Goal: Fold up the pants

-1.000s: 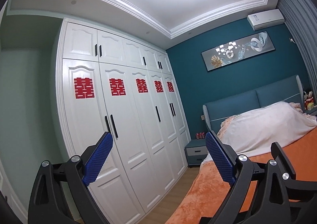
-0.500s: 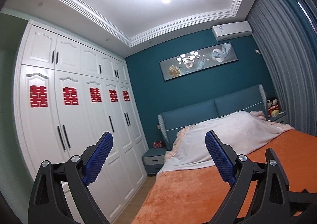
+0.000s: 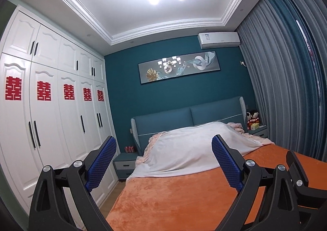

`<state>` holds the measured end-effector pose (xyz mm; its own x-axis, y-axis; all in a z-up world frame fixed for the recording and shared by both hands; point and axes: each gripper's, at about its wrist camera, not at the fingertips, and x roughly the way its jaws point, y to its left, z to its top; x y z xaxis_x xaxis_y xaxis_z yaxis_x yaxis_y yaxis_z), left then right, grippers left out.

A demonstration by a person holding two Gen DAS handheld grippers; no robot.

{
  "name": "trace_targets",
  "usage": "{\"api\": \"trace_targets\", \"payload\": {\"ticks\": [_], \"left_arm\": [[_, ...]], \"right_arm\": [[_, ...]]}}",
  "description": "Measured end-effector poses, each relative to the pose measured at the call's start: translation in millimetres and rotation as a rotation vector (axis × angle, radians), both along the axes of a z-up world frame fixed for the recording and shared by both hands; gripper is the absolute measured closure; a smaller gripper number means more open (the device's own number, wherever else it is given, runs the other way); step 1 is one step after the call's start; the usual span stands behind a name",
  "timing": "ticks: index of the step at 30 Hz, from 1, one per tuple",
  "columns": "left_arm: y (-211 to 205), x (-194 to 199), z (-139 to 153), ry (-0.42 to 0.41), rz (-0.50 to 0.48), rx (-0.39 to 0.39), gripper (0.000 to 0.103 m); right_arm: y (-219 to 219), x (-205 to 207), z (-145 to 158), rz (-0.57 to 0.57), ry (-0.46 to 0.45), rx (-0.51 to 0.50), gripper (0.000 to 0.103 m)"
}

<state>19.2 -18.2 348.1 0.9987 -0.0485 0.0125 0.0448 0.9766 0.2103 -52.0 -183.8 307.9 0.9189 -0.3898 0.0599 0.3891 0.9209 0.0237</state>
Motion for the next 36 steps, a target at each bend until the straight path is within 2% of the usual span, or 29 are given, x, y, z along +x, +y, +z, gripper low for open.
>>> {"api": "trace_targets", "payload": {"ticks": [10,19,26,36], "left_arm": [[2,-1,-12,0.016,-0.023,-0.012,0.010],[9,13,-35,0.079,-0.010,-0.022,0.010],[20,44,-81,0.196,0.011,-0.027,0.010],[47,98,-160,0.379,0.074,-0.038,0.010]], "right_arm": [[1,-6,-1,-0.015,-0.005,-0.008,0.005],[8,6,-13,0.007,0.032,-0.010,0.005],[15,33,-51,0.041,0.118,0.003,0.005],[38,89,-135,0.112,0.291,0.019,0.005]]}}
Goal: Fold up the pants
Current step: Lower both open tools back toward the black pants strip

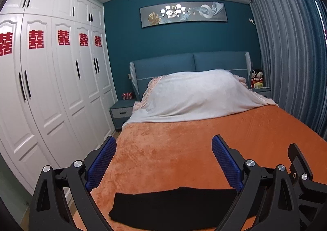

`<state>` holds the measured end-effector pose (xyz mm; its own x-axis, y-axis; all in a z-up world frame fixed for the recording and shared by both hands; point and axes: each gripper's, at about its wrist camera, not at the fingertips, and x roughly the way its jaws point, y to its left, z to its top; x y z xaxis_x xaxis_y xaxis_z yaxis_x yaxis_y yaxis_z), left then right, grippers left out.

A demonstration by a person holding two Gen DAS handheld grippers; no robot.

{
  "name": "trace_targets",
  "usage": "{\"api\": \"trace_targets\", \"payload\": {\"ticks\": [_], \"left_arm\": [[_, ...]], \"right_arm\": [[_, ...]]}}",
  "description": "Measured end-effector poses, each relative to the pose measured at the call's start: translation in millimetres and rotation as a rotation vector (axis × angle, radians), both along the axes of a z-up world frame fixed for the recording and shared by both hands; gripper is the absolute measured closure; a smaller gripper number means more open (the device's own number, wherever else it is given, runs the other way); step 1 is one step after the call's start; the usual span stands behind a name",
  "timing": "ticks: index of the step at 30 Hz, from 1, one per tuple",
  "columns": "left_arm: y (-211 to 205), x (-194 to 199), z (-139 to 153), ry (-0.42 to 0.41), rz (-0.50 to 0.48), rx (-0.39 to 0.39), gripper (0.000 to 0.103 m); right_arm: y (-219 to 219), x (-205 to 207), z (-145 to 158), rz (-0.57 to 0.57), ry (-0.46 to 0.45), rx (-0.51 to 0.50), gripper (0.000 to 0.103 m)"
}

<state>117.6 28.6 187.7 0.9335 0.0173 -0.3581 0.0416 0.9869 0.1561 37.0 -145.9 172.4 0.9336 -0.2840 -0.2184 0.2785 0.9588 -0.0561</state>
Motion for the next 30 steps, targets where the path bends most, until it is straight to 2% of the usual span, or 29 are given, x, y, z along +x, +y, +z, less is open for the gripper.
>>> {"api": "trace_targets", "payload": {"ticks": [4,6,11,14,17,19,22,26,30], "left_arm": [[23,15,-61,0.118,0.036,-0.023,0.010],[34,23,-109,0.203,0.055,-0.036,0.010],[53,35,-238,0.414,0.108,-0.037,0.011],[58,31,-297,0.486,0.127,-0.025,0.011],[60,29,-353,0.574,0.154,0.022,0.011],[61,29,-389,0.636,0.150,0.036,0.011],[63,32,-419,0.691,0.155,0.031,0.011],[66,41,-442,0.727,0.169,0.013,0.010],[68,46,-446,0.701,0.165,-0.029,0.007]], "right_arm": [[9,18,-46,0.030,0.088,-0.003,0.005],[11,26,-84,0.035,0.154,-0.008,0.005],[4,38,-209,0.049,0.353,0.070,0.005],[5,37,-271,0.058,0.444,0.089,0.005],[7,37,-326,0.074,0.537,0.094,0.005],[7,39,-348,0.080,0.580,0.096,0.005],[1,45,-380,0.080,0.613,0.110,0.005],[-6,56,-401,0.072,0.654,0.134,0.005],[-8,64,-422,0.087,0.683,0.140,0.005]]}}
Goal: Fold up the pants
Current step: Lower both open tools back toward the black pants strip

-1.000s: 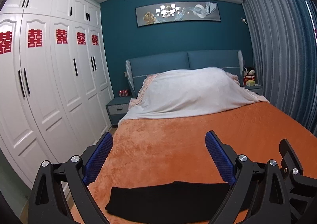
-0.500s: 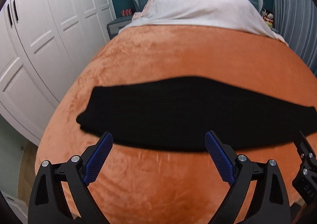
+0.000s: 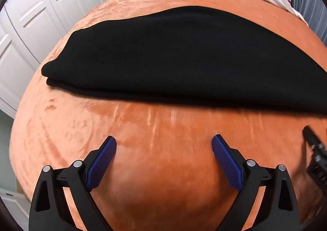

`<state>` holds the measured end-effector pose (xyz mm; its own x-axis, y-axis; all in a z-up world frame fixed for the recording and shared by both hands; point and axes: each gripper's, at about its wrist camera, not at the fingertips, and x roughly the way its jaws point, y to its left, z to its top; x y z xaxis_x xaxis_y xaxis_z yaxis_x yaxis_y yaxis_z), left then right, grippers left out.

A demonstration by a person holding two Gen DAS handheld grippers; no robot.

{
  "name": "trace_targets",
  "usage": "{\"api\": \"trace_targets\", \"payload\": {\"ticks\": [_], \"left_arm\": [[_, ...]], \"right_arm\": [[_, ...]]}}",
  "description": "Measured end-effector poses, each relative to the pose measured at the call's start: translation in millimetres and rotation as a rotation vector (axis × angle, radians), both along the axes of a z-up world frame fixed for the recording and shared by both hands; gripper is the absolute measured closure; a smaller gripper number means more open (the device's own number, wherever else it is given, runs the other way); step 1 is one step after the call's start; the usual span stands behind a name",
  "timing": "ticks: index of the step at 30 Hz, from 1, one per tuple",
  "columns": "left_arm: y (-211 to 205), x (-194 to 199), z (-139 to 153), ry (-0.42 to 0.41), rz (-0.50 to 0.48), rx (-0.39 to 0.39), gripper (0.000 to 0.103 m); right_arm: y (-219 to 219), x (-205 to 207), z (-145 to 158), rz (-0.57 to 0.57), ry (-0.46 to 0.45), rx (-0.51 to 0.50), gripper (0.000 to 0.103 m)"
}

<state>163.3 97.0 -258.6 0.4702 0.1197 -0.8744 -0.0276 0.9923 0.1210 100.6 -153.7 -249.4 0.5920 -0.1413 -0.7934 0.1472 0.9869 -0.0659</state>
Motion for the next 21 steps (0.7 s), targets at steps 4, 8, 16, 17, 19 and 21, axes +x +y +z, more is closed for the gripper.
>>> {"api": "trace_targets", "payload": {"ticks": [4,8,16,17,19,21], "left_arm": [[-5,9,-6,-0.026,-0.018,0.015,0.005],[-7,12,-11,-0.091,-0.047,0.028,0.005],[-5,12,-16,-0.134,-0.045,0.021,0.005],[-7,11,-16,-0.136,-0.045,0.026,0.005],[-7,12,-17,-0.137,-0.045,0.027,0.005],[-8,8,-16,-0.138,-0.044,0.013,0.005]], "right_arm": [[0,3,-7,0.001,-0.013,0.012,0.005],[-3,4,-11,-0.004,-0.008,0.024,0.005],[2,11,-15,-0.021,0.000,0.002,0.005],[1,12,-16,-0.022,0.001,0.013,0.005],[0,11,-16,-0.022,-0.004,0.020,0.005],[-1,10,-15,-0.022,-0.007,0.024,0.005]]}}
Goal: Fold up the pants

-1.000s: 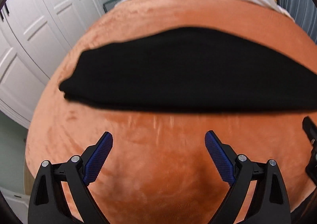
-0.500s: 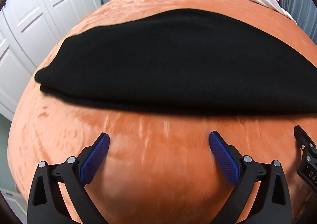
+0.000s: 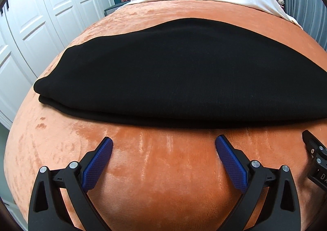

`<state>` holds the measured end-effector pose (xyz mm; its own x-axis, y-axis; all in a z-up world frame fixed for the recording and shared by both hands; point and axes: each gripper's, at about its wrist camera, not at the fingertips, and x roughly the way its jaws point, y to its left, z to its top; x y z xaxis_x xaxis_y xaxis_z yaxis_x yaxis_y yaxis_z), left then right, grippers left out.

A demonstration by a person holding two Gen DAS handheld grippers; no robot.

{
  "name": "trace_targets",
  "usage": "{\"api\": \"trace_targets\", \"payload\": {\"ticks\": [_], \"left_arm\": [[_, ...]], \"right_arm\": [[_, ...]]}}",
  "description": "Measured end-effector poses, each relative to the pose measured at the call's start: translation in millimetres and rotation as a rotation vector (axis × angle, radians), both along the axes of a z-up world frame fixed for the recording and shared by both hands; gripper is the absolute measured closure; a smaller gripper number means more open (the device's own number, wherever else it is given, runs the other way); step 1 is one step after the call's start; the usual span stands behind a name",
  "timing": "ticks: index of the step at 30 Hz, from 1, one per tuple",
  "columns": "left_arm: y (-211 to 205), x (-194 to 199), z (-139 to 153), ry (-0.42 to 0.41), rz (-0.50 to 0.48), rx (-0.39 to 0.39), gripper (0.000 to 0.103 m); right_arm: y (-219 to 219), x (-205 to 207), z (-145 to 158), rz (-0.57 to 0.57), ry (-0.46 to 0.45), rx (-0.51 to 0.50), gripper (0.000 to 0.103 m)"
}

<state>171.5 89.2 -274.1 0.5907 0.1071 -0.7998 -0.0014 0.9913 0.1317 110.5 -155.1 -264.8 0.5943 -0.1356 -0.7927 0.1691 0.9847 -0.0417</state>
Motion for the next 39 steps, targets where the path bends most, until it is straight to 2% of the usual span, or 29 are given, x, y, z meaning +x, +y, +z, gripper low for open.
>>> {"api": "trace_targets", "payload": {"ticks": [3,39], "left_arm": [[2.8,-2.3,0.0,0.001,0.001,-0.018,0.005],[2.9,-1.3,0.0,0.001,0.001,-0.013,0.005]], "right_arm": [[-0.2,-0.8,0.6,0.000,0.000,0.003,0.005],[-5.8,-2.5,0.8,0.001,-0.004,0.026,0.005]]}}
